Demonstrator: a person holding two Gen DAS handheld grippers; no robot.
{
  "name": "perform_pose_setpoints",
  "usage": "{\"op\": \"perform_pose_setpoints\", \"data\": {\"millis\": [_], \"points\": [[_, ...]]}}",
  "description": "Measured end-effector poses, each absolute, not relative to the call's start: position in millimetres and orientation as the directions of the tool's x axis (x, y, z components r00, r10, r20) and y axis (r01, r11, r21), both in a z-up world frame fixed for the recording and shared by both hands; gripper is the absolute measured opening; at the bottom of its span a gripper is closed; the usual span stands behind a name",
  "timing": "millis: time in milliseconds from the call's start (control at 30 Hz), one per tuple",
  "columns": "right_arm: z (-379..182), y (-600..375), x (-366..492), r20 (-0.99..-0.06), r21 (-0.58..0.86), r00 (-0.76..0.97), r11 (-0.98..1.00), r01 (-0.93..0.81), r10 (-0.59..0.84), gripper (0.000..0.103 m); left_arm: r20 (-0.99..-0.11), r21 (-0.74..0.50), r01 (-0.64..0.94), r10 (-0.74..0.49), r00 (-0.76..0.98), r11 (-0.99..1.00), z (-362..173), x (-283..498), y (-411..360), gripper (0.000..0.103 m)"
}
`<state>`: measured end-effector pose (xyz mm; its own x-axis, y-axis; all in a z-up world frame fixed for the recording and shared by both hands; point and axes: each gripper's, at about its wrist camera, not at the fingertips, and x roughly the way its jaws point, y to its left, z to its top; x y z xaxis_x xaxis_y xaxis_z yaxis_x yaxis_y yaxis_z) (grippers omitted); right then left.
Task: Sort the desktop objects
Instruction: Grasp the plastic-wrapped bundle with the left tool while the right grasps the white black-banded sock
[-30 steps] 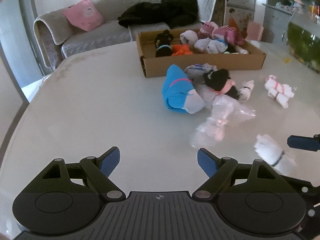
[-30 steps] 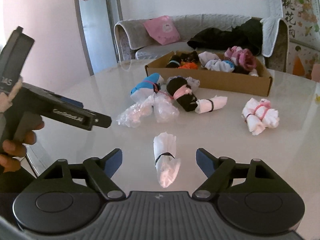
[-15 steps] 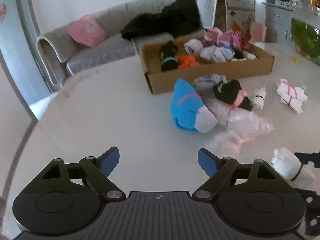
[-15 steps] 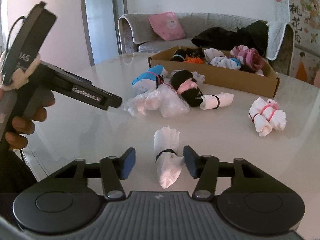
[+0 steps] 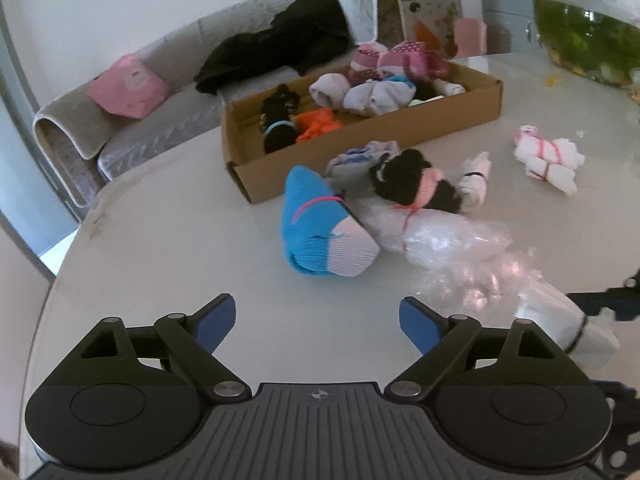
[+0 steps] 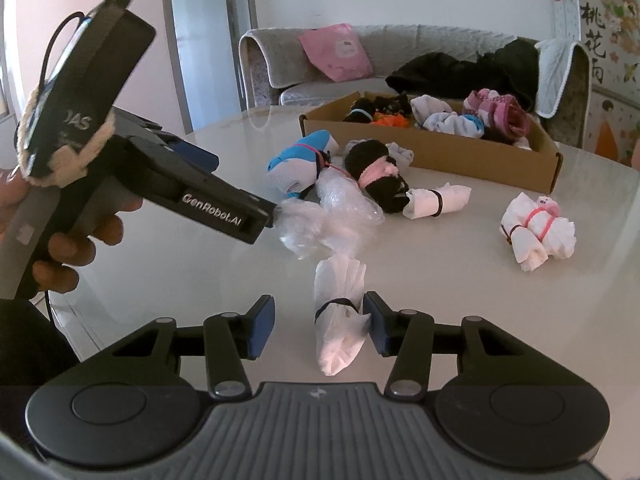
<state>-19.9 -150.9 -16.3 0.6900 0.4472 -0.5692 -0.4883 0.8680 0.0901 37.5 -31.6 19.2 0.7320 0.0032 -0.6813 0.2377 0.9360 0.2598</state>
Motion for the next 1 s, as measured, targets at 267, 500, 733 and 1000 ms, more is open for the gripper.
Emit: {"op": "perform_pose_setpoints", "data": {"millis": [267, 500, 733, 1000], "points": [[-15.5, -150.9, -21.0, -0.570, 0.095, 0.688, 0.868, -0.488, 0.449, 0.046, -0.666, 0.295, 0.295, -0.026, 0.746, 0.909, 25.0, 33.5, -43.6, 0.094], [-14.7, -153.1, -22.7, -0.571, 0.095, 0.688, 0.869, -0.486, 0.448, 0.040, -0.669, 0.254, 0.270, -0.032, 0.742, 0.929, 30.8, 41.6, -36.1, 0.094], [-14.0, -156.9, -26.5, -0.576, 0.080, 0.691, 0.872, -0.483, 0.436, 0.040, -0.684, 0.236, 0.320, -0.077, 0.725, 0.917, 29.3, 42.0, -50.1, 0.095], [-12.1, -169.0, -26.4, -0.586, 0.085, 0.695, 0.884, -0.459, 0.417, 0.037, -0.712, 0.108, 0.337, -0.164, 0.683, 0.935, 28.9, 42.8, -47.0, 0.096]]}}
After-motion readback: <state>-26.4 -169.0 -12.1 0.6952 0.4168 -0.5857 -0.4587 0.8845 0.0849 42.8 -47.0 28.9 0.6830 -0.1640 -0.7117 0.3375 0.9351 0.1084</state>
